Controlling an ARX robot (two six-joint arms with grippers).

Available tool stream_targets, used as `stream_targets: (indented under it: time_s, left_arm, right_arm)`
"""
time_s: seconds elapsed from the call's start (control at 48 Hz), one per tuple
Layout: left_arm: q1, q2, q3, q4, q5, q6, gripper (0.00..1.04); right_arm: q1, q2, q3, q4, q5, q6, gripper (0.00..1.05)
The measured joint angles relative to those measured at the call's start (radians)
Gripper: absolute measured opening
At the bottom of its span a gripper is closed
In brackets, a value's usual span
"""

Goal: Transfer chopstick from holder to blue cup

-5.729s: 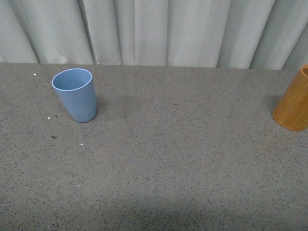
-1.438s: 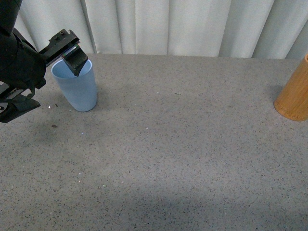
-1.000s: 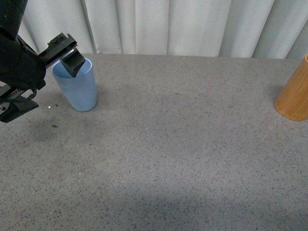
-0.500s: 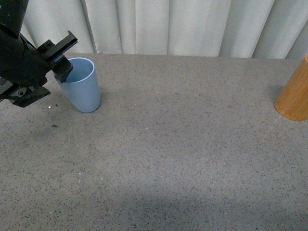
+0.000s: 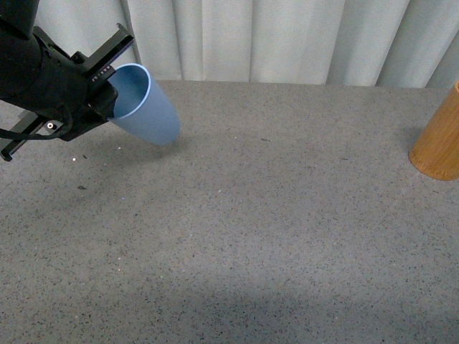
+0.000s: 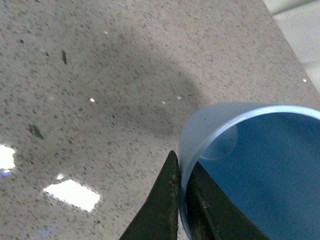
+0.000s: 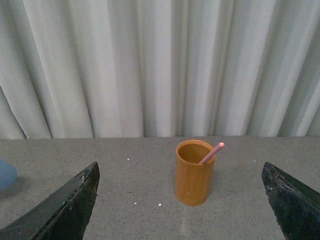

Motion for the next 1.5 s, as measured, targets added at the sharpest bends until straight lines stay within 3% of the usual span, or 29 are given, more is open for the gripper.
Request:
stream_targets:
  time_s: [0.25,0.542,1.104,1.5]
  left_arm:
    - [-0.175,-0.074,-0.117,0.057,0.138,-0.146,0.04]
    - [-0.356,-0.058,-0.134,0.073,0.087,-0.253,0.04]
    - [-0.399,0.01,-0.06,0.014,-0.029,-0.277,0.04]
    - [-0.403,0.055,-0.041,0.006,-0.035,-0.277,0.04]
  right_arm:
    - [0.0,0.0,0.0,0.0,0.0,0.0,0.95]
    - [0.0,0.0,0.0,0.0,0.0,0.0,0.95]
    - [0.0,0.0,0.0,0.0,0.0,0.0,0.95]
    - [0.0,0.0,0.0,0.0,0.0,0.0,0.95]
